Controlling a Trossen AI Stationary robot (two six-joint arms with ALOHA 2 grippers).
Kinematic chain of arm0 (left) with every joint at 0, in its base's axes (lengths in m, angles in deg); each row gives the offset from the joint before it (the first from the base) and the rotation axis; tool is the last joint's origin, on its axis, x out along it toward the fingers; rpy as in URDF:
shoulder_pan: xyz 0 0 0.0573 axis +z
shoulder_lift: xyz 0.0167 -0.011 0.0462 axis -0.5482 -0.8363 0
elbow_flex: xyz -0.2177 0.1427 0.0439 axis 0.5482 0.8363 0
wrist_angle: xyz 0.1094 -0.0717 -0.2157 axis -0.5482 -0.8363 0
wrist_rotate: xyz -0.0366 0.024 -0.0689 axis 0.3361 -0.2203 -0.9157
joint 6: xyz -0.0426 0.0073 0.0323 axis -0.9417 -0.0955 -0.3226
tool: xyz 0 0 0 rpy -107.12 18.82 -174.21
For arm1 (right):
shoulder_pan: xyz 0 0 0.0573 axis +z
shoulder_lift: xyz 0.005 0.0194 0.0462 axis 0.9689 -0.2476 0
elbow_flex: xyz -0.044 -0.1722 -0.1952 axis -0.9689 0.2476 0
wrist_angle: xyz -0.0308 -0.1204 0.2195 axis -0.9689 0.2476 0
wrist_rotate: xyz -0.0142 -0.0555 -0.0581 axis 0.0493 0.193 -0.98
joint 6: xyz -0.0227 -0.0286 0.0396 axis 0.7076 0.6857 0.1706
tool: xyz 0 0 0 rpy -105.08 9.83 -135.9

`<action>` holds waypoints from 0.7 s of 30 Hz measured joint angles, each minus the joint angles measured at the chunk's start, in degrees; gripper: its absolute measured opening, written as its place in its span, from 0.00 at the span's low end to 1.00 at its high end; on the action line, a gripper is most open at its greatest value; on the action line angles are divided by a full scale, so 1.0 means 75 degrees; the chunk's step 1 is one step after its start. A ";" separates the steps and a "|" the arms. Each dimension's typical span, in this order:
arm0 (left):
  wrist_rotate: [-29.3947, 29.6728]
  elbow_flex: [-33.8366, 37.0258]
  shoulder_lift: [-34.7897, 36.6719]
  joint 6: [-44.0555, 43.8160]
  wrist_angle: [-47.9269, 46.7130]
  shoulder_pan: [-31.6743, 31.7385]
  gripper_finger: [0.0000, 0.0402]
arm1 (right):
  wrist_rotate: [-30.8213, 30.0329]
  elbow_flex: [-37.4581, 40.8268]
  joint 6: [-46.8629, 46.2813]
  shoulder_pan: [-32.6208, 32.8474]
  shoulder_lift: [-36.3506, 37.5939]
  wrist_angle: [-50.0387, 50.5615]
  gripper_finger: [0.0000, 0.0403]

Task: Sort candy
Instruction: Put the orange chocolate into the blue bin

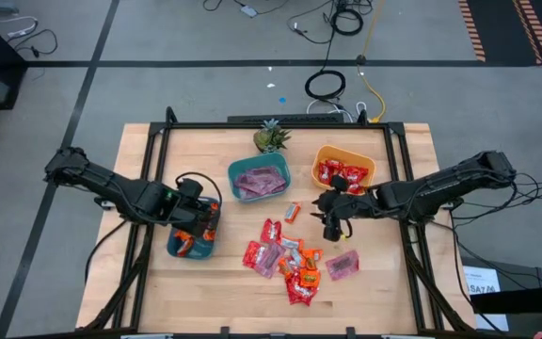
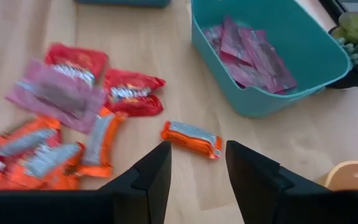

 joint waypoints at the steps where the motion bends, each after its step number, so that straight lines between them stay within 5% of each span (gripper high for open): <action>1: 0.0000 0.0000 0.0000 0.0000 0.0000 0.0000 0.56 | 0.0009 0.0000 0.0164 -0.0048 -0.0086 0.0005 0.36; 10: 0.0000 0.0000 0.0000 -0.0006 0.0015 0.0000 0.56 | 0.1083 -0.0219 0.1251 -0.0546 -0.1410 0.0038 0.36; 21: 0.0000 0.0000 0.0000 -0.0006 0.0443 0.0000 0.56 | 0.1229 -0.2088 0.4420 -0.0590 -0.3383 0.0854 0.36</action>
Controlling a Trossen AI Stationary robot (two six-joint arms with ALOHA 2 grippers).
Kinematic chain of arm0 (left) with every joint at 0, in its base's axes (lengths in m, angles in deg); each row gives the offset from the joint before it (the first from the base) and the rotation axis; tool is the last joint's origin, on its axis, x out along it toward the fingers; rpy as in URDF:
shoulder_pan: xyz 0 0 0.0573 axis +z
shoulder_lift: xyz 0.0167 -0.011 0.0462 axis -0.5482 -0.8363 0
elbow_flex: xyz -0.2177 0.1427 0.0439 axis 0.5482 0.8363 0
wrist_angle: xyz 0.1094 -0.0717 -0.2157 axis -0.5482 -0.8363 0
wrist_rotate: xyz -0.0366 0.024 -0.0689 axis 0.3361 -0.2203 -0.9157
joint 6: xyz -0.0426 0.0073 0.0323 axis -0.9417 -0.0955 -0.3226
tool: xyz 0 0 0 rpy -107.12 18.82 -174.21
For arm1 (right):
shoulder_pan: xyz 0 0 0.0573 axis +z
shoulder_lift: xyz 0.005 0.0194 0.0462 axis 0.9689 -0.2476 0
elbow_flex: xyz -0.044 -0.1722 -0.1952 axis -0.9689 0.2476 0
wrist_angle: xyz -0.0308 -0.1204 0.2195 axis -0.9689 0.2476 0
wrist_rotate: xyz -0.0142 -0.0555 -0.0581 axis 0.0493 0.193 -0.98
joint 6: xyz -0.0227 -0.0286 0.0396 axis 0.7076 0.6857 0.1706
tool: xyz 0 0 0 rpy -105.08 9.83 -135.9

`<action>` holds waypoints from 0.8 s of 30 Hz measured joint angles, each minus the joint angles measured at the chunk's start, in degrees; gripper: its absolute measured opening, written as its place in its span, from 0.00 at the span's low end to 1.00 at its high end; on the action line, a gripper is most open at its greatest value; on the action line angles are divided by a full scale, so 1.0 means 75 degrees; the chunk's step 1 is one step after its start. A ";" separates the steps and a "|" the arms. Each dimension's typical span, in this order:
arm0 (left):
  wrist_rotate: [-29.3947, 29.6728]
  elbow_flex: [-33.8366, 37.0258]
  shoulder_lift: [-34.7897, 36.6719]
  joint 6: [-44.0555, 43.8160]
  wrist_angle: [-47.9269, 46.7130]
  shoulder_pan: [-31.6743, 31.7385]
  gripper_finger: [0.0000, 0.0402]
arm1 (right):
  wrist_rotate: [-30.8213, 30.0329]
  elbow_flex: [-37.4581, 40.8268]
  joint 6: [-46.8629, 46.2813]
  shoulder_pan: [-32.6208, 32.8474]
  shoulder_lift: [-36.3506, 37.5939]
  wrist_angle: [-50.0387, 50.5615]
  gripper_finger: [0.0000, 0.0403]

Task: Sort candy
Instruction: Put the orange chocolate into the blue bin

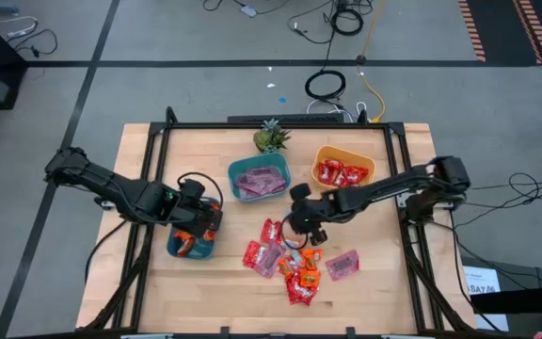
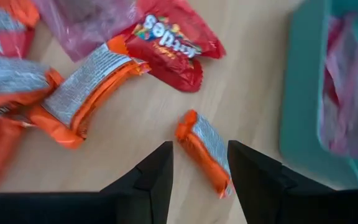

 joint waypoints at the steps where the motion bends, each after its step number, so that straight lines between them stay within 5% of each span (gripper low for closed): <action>1: 0.0000 0.0000 0.0000 0.0000 -0.0009 0.0000 0.56 | -0.0002 -0.0117 0.0286 -0.0001 -0.0158 0.0025 0.36; 8: -0.0026 0.0000 0.0000 0.0000 0.0253 0.0000 0.56 | -0.0064 -0.0542 0.1575 -0.0115 -0.1136 0.0074 0.36; 16: -0.0325 0.0000 -0.0001 0.0083 0.0312 0.0000 0.56 | -0.0435 -0.0578 0.1590 -0.0426 -0.1765 -0.0224 0.35; 24: -0.1124 0.0000 0.0000 0.1271 0.0342 -0.0003 0.56 | -0.0576 -0.0538 -0.0132 -0.0357 -0.1446 0.0065 0.06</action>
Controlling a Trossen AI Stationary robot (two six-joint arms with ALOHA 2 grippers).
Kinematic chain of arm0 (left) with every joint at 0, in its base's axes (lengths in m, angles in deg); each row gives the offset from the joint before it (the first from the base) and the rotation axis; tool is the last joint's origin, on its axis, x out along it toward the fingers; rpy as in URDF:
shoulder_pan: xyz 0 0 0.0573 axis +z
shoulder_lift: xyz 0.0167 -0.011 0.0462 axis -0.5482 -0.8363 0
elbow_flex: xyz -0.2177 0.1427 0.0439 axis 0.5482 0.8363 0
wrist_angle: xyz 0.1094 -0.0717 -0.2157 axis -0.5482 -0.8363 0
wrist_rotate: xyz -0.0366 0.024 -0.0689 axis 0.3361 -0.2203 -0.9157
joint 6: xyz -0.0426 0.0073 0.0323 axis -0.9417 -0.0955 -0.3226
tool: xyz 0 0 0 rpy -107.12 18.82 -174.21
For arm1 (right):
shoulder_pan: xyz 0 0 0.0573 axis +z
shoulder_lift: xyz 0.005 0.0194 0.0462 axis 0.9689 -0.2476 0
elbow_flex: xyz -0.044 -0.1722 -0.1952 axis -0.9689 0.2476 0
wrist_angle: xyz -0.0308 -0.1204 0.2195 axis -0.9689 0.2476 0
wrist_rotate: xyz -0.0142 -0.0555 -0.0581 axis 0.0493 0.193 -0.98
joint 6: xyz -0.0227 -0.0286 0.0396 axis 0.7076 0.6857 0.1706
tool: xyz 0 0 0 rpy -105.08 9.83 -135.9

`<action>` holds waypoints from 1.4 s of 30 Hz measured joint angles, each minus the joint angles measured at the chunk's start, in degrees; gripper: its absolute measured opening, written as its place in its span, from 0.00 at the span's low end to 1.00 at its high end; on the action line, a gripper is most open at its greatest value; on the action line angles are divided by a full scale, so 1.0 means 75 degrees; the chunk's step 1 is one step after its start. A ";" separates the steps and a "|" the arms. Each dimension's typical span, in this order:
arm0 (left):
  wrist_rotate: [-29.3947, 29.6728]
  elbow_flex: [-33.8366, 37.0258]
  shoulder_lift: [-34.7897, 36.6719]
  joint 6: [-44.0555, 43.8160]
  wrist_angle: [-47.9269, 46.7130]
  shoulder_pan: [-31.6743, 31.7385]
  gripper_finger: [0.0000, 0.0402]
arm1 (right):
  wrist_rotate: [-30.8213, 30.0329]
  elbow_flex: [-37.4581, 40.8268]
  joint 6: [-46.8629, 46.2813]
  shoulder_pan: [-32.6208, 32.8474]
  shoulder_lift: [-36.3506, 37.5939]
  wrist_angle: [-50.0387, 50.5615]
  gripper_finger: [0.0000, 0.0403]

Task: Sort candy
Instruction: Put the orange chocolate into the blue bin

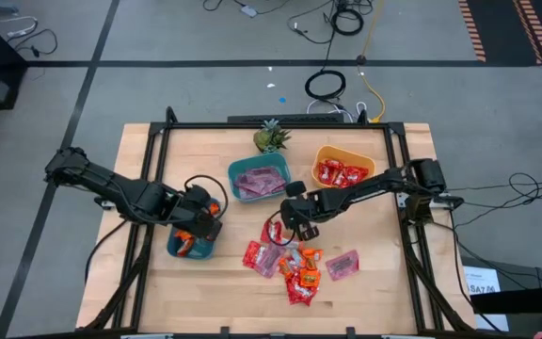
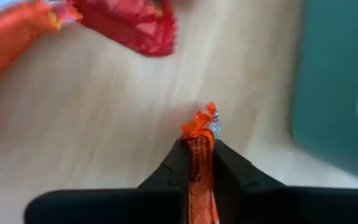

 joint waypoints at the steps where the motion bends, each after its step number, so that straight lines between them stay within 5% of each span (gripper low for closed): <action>1: -0.0096 -0.0001 0.0000 0.0156 -0.0008 0.0001 0.56 | -0.0078 -0.0003 -0.0386 0.0042 0.0148 0.0081 0.05; 7: -0.0534 -0.0003 0.0000 0.0999 -0.0237 0.0000 0.56 | -0.0291 -0.0684 -0.2800 0.0351 0.1060 0.0476 0.09; 13: -0.0209 0.0000 0.0397 0.1796 -0.0473 -0.0039 0.56 | -0.0225 -0.2096 -0.3055 0.0702 0.0996 -0.0751 0.04; 22: 0.1315 -0.0003 0.2149 0.2332 -0.1091 -0.0050 0.56 | 0.0465 -0.4862 -0.2541 0.0695 -0.1168 -0.1749 0.06; 33: 0.1559 -0.0003 0.3000 0.2963 -0.1317 -0.0050 0.56 | 0.1153 -0.9275 -0.2541 0.0278 -0.4830 -0.2085 0.12; 42: 0.1557 -0.0003 0.3005 0.3402 -0.1462 -0.0050 0.56 | 0.1173 -0.9318 -0.3254 0.0063 -0.5177 -0.2064 0.29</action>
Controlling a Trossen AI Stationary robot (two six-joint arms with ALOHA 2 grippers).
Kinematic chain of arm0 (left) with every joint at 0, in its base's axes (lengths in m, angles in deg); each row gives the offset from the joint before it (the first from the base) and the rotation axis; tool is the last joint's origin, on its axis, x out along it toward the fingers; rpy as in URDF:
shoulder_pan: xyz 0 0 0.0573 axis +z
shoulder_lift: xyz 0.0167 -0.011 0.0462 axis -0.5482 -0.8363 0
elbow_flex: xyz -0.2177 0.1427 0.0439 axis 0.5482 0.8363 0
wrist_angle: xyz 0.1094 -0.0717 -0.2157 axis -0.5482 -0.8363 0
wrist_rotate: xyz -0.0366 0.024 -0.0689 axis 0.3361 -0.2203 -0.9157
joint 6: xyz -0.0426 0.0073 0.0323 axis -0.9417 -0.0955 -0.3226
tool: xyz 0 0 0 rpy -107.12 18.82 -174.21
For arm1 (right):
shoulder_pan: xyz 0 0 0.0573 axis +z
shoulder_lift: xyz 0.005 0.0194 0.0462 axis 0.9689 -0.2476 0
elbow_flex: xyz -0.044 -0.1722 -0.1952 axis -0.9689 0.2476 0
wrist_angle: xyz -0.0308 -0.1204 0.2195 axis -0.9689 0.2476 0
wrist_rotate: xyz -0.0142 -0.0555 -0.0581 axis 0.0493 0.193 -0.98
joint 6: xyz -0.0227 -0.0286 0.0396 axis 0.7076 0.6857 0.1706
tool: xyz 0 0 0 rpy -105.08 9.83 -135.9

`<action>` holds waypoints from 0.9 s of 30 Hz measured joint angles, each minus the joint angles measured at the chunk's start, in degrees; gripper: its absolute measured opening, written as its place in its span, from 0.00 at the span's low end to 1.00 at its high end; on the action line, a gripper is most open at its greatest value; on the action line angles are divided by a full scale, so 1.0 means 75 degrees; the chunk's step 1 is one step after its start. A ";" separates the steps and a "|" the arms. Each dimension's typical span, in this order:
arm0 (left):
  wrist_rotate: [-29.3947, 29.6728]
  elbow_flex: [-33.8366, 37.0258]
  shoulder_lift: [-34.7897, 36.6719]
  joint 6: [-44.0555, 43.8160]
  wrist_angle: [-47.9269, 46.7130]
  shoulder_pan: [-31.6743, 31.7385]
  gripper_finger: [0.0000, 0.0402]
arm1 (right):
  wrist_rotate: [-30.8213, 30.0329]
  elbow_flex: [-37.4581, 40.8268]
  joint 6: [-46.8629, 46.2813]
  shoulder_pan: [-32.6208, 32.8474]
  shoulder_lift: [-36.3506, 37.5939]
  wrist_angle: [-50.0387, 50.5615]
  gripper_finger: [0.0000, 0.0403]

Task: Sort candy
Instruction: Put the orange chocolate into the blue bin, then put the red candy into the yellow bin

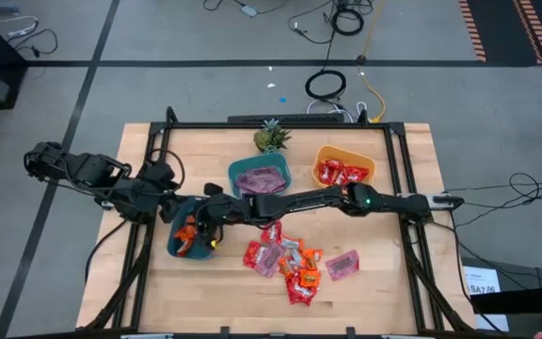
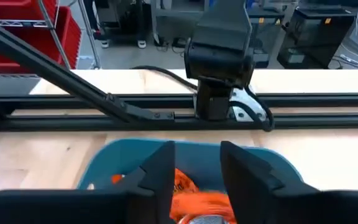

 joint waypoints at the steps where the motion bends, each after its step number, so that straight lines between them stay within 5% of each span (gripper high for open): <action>1: -0.0002 0.0000 0.0000 0.0006 -0.0004 0.0000 0.56 | 0.0000 -0.0002 0.0000 -0.0005 0.0007 0.0004 0.31; 9: -0.0001 0.0000 -0.0004 0.0136 -0.0004 0.0000 0.56 | -0.0054 -0.0186 0.0442 -0.0047 0.0425 0.1622 0.40; 20: 0.0001 0.0003 -0.0009 0.0133 0.0057 0.0000 0.56 | -0.0016 -0.0200 -0.0827 -0.0249 0.1231 0.5282 0.41; 27: 0.0090 0.0000 -0.0044 -0.0051 0.0093 0.0000 0.56 | 0.0362 -0.0197 -0.0791 -0.0053 0.1235 0.6448 0.41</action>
